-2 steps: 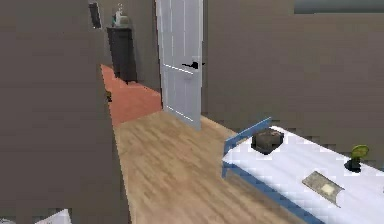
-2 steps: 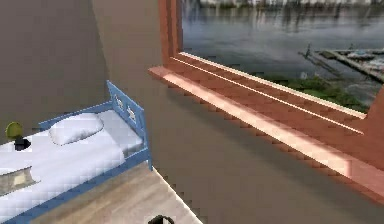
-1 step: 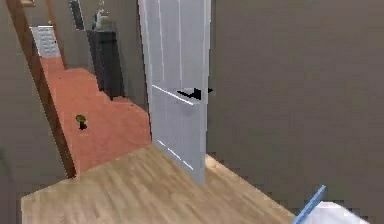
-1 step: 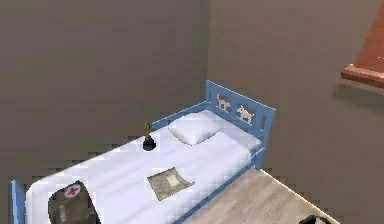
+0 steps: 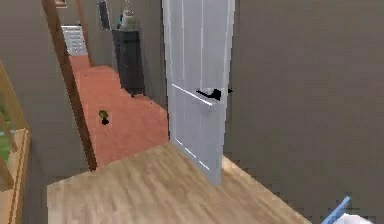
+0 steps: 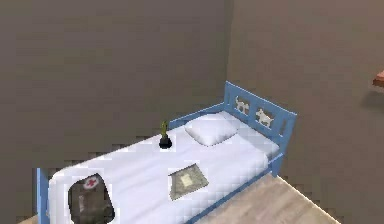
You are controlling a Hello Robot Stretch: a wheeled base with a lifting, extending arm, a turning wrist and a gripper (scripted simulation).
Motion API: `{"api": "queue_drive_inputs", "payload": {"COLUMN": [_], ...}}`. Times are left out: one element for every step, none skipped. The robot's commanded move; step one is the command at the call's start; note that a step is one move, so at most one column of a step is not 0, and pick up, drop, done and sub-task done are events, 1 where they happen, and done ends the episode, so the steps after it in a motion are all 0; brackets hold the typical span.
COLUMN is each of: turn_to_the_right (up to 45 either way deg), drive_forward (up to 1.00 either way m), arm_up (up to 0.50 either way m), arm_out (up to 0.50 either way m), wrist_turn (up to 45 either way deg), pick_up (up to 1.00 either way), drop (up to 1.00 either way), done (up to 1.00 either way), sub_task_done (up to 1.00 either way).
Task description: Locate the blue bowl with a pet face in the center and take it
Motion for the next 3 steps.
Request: {"api": "queue_drive_inputs", "payload": {"turn_to_the_right": [0.0, -21.0, 0.0], "drive_forward": [0.5, 0.0, 1.0], "arm_up": [0.0, 0.0, 0.0], "arm_out": [0.0, 0.0, 0.0], "wrist_turn": [0.0, 0.0, 0.0], "pick_up": [0.0, 0.0, 0.0], "drop": [0.0, 0.0, 0.0], "done": [0.0, 0.0, 0.0], "sub_task_done": [0.0, 0.0, 0.0]}}
